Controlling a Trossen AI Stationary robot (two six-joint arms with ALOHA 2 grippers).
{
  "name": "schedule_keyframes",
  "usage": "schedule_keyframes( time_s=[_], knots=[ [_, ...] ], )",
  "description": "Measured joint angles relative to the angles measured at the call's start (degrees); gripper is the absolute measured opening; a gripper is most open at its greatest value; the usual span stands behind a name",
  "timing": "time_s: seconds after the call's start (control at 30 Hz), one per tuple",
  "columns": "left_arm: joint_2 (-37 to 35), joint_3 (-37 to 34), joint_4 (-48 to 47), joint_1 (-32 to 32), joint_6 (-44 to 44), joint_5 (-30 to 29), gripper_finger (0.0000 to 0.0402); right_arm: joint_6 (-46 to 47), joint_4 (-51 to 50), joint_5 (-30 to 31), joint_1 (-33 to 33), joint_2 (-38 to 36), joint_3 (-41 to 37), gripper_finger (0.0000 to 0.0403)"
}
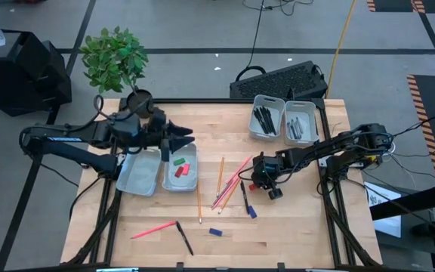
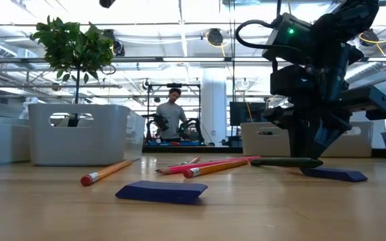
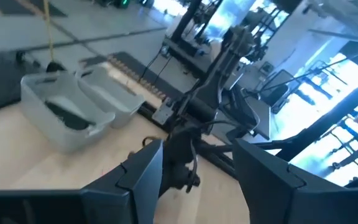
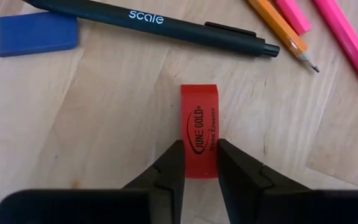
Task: Sort crayons/erasers/pens/pencils in bins
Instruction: Put the red eraser into the bottom right gray bin
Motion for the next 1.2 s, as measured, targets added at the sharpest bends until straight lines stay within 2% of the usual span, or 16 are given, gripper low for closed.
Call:
schedule_keyframes(
  time_s=[0.33,0.53,0.73,1.0,1.2],
  knots=[
    [6.2,-0.1,-8.3,0.1,-8.8,-0.1,0.0198,-0.3,0.1,0.4,0.0,0.0,0.0,0.0071],
    [10.9,0.0,-10.1,2.9,-12.7,5.9,0.0198,-0.1,0.0,2.2,0.2,0.0,0.0,0.007],
    [14.5,0.0,-14.1,5.6,-12.7,7.2,0.0198,2.1,-0.3,2.8,0.2,-0.4,0.0,0.0069],
    [21.9,0.0,-11.9,6.3,-12.9,9.7,0.0198,2.8,-0.5,3.0,0.2,-0.5,0.1,0.0059],
    [27.3,0.0,-2.7,6.3,-14.9,18.1,0.0223,3.3,-4.5,4.9,0.1,-3.7,0.8,0.0058]
  ],
)
